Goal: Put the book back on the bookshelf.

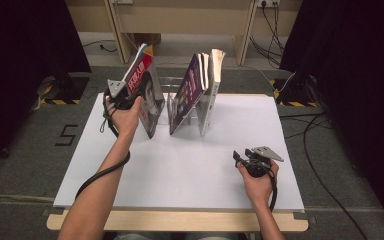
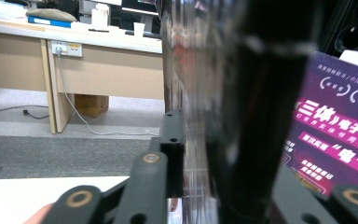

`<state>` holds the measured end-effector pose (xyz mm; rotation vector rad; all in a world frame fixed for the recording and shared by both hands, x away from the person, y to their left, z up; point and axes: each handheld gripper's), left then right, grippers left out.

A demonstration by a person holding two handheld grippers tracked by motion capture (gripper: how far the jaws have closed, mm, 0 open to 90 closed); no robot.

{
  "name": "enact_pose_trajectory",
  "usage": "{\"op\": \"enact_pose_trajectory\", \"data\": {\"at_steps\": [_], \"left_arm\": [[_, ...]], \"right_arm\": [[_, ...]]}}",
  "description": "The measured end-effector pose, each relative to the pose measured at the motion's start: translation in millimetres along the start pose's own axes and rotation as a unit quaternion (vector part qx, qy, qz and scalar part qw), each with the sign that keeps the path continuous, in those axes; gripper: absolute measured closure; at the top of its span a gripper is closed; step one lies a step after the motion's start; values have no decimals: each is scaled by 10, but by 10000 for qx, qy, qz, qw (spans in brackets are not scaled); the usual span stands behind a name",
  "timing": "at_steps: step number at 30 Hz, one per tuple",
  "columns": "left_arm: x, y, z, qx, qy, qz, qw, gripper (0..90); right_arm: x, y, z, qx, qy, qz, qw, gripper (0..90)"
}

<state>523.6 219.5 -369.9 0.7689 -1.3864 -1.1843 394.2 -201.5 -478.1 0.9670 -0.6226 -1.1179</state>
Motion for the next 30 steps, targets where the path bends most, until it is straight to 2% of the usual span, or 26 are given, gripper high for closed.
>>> {"op": "enact_pose_trajectory", "data": {"at_steps": [3,6,11,14,18,22,30], "left_arm": [[1,10,35,25,-52,34,10000,650],[9,39,61,22,-115,35,9999,641],[26,128,26,-161,-133,230,9995,722],[44,173,-14,-310,-29,199,9993,759],[32,190,-48,-414,137,228,9988,853],[41,209,-56,-489,151,157,9986,860],[57,177,-84,-205,145,286,9993,865]], "right_arm": [[0,2,5,4,-1,-1,10000,483],[-4,0,3,-2,-1,-5,10000,483],[-11,3,1,-7,0,-2,10000,483],[-4,1,1,-8,2,1,10000,483],[10,2,5,-4,-2,8,10000,483],[14,2,8,-5,-6,7,10000,483],[13,2,6,-4,-4,7,10000,483]]}}
Point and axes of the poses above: each handheld gripper's, and its own axes: z roughly backward along the jaws, y roughly out of its top, x roughly to its right, and after that the axes turned 7 degrees about z, right-handed
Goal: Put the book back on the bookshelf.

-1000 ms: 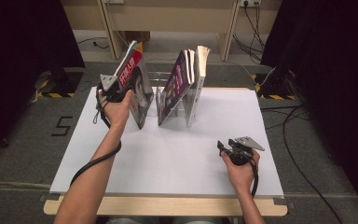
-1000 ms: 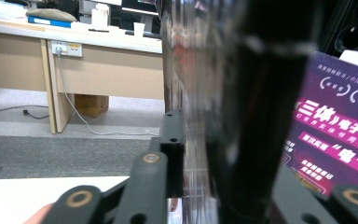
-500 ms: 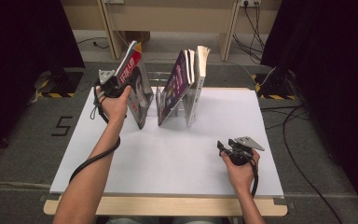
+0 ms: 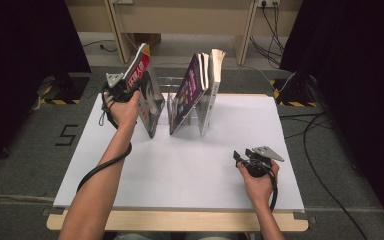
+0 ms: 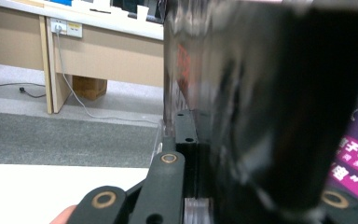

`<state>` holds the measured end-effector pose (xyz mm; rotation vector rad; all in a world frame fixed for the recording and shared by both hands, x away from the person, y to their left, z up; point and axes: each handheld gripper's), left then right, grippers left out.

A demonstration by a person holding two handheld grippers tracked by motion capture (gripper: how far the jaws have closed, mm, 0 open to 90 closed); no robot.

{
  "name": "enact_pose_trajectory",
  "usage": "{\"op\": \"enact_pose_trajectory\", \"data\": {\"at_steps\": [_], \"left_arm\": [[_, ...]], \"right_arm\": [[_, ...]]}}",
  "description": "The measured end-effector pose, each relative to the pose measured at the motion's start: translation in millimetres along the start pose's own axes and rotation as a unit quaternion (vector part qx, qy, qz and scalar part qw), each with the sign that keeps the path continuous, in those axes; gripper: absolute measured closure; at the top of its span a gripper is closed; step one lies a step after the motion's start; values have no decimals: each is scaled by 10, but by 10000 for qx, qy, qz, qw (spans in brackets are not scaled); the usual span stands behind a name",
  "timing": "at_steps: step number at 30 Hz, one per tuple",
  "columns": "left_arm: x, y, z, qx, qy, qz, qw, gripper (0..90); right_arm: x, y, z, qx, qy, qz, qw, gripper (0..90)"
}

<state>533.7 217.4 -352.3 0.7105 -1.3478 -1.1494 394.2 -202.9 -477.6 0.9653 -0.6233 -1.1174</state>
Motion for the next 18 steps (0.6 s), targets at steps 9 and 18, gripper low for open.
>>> {"op": "enact_pose_trajectory", "data": {"at_steps": [9,18], "left_arm": [[80,-60,-59,282,-62,-8,9996,865],[30,-110,-14,308,12,-153,9994,853]], "right_arm": [[24,-3,3,10,-19,-49,10000,484],[18,3,11,25,-11,-32,10000,485]]}}
Point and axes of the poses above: each handheld gripper's, and its own axes: z roughly backward along the jaws, y roughly out of its top, x roughly to its right, and after that the axes turned 7 degrees about z, right-handed
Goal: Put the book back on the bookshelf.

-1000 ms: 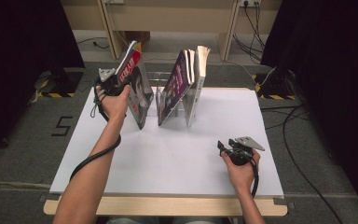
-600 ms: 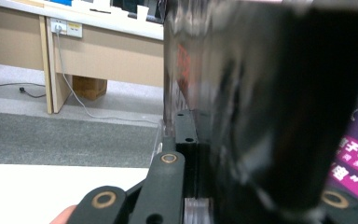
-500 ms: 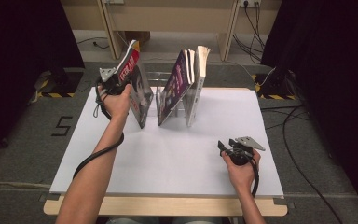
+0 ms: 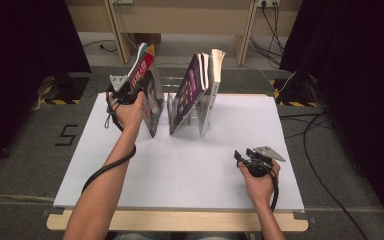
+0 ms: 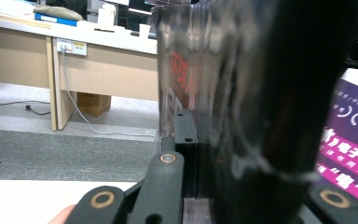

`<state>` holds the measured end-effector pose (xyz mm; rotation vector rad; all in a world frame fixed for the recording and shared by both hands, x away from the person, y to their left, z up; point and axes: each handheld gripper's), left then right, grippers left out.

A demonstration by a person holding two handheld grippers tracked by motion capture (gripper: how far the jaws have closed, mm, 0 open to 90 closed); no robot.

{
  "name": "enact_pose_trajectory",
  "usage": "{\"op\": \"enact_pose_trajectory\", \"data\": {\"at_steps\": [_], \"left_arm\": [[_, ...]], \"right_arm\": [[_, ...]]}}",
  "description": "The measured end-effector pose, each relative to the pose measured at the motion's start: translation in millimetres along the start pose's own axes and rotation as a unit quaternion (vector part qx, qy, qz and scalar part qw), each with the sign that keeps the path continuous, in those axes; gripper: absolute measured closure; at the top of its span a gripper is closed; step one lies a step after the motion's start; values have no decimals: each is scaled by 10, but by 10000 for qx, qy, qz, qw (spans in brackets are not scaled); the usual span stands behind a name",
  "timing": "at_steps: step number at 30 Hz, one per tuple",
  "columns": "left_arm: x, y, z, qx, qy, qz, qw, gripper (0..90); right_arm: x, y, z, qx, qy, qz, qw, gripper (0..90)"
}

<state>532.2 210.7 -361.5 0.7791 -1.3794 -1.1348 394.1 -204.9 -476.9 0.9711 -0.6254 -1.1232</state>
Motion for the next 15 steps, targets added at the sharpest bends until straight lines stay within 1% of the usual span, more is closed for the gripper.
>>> {"op": "enact_pose_trajectory", "data": {"at_steps": [2,5,7,8,9,10,12,15], "left_arm": [[-26,8,17,-51,-17,21,10000,801],[-50,32,45,-88,-68,63,9999,675],[-52,45,69,-85,-103,25,9999,612],[-44,55,93,-100,-162,-43,9998,562],[-44,55,93,-100,-162,-43,9998,539],[-40,59,105,-106,-180,-67,9998,539],[-34,63,135,-100,-202,-42,9997,489],[-37,69,193,-108,-245,6,9996,468]], "right_arm": [[0,-2,-4,-10,-3,-11,10000,485],[-6,-5,-7,-22,-7,-5,10000,485],[-16,-4,-7,-26,-4,17,10000,485],[-29,-2,-10,-23,4,21,10000,485],[-29,-2,-10,-23,4,21,10000,485],[-36,-3,-12,-23,13,15,10000,486],[-47,-2,-12,-28,15,12,10000,486],[-53,4,-3,-11,14,35,10000,487]]}}
Point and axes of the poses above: each handheld gripper's, and its own axes: z roughly backward along the jaws, y roughly out of its top, x roughly to its right, and after that the axes turned 7 degrees about z, right-handed
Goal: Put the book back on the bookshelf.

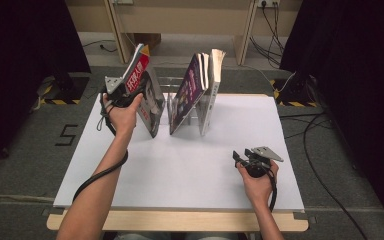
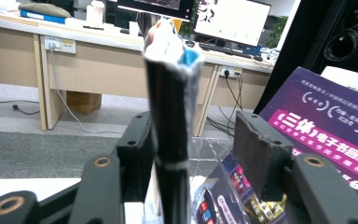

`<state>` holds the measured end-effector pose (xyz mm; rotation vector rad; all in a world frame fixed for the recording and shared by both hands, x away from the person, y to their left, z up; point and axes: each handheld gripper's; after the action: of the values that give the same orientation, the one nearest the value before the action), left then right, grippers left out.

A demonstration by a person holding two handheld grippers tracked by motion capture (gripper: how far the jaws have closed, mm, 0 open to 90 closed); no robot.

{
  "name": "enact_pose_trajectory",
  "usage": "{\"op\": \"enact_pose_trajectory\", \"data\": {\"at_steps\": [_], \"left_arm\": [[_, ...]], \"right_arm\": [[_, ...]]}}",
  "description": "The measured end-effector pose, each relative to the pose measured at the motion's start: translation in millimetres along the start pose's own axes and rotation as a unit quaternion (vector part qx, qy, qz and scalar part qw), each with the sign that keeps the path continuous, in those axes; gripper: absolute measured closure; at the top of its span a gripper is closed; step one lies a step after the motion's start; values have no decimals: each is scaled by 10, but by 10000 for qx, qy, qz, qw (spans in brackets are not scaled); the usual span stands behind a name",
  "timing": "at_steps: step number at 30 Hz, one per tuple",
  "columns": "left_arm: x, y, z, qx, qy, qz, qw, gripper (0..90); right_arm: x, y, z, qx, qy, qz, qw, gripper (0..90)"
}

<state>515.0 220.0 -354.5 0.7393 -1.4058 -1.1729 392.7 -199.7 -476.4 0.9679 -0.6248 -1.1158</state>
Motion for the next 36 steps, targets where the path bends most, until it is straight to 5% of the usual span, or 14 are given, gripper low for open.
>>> {"op": "enact_pose_trajectory", "data": {"at_steps": [13,23,36], "left_arm": [[-87,-14,448,-66,-193,-16,9998,357],[-30,-63,782,-139,-353,-163,9991,367],[100,-309,993,-306,-617,-397,9968,421]], "right_arm": [[-83,73,28,95,52,110,9999,498],[-113,98,39,119,51,132,9998,500],[-111,81,24,89,45,117,9999,500]]}}
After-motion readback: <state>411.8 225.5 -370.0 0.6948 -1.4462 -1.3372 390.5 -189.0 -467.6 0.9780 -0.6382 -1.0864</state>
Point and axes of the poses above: each handheld gripper's, and its own axes: z roughly backward along the jaws, y roughly out of its top, x roughly to its right, and after that the axes turned 7 degrees about z, right-handed
